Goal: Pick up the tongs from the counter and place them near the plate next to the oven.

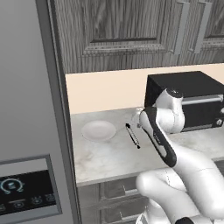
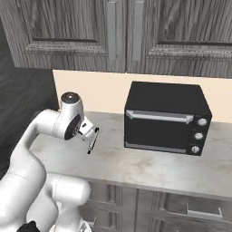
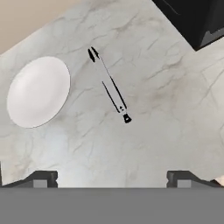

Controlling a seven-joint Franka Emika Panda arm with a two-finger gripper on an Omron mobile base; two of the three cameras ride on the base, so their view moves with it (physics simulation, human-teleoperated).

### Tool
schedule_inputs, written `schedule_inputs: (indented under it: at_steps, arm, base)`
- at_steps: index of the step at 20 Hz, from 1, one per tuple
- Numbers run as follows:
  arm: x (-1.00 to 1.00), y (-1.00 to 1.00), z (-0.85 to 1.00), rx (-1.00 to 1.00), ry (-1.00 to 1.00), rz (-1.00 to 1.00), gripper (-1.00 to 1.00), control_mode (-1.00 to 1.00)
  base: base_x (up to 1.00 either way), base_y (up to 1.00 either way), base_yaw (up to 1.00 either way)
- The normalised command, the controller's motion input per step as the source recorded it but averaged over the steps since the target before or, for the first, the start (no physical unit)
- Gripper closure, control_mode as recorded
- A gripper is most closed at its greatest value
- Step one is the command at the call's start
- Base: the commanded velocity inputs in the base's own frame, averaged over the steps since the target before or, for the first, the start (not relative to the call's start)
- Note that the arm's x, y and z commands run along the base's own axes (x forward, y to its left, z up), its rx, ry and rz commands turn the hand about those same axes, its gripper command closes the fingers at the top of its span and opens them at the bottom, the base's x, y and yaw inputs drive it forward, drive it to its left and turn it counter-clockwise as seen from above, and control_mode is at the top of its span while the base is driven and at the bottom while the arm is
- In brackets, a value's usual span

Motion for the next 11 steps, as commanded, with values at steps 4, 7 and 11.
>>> schedule_inputs:
  at_steps: [4,7,11]
  arm:
    - [-0.67,0.08,0.69,0.0,-0.18,-0.06,-1.0,-1.0]
    - [-0.65,0.08,0.79,0.0,-0.17,-0.07,-1.0,-1.0]
    - [-0.6,0.08,0.84,0.0,-0.16,-0.07,-1.0,-1.0]
  base:
    - [0.0,0.0,0.0]
    - [0.0,0.0,0.0]
    - [0.0,0.0,0.0]
